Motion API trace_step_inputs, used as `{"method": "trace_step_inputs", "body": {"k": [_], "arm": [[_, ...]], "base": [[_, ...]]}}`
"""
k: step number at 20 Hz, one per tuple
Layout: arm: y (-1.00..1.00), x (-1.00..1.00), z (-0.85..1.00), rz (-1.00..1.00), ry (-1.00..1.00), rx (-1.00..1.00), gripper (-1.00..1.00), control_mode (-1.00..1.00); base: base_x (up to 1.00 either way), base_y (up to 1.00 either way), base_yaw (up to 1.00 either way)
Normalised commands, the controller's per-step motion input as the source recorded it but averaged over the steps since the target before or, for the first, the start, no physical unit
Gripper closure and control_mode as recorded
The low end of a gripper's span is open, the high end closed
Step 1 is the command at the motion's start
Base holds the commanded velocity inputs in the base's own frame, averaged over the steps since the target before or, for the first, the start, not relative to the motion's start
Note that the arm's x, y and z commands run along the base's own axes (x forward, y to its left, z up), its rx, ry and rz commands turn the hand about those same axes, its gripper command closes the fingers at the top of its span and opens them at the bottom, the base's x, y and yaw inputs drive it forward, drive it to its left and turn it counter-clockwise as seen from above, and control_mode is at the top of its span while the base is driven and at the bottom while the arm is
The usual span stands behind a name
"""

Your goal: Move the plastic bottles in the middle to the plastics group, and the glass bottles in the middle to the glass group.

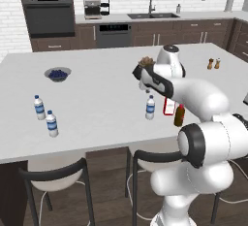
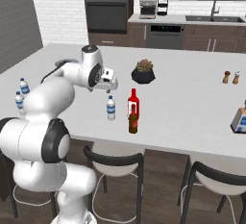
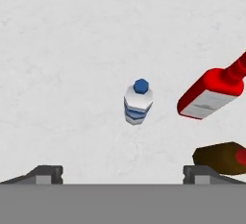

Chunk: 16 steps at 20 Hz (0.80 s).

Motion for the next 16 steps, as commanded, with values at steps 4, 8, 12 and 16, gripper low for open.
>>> {"method": "trace_step_inputs", "body": {"k": [4,8,12,16], "arm": [[0.0,0.05,-0.28,-0.07,0.0,0.02,-1.0,-1.0],[-0.1,0.18,-0.06,0.0,0.07,0.03,-1.0,-1.0],[0.15,0.39,0.0,0.0,0.26,-0.15,-1.0,-1.0],[0.09,0.38,-0.09,0.01,0.29,-0.17,-1.0,-1.0]], "base": [[0.0,0.0,0.0],[0.0,0.0,0.0],[0.0,0.0,0.0],[0.0,0.0,0.0]]}}
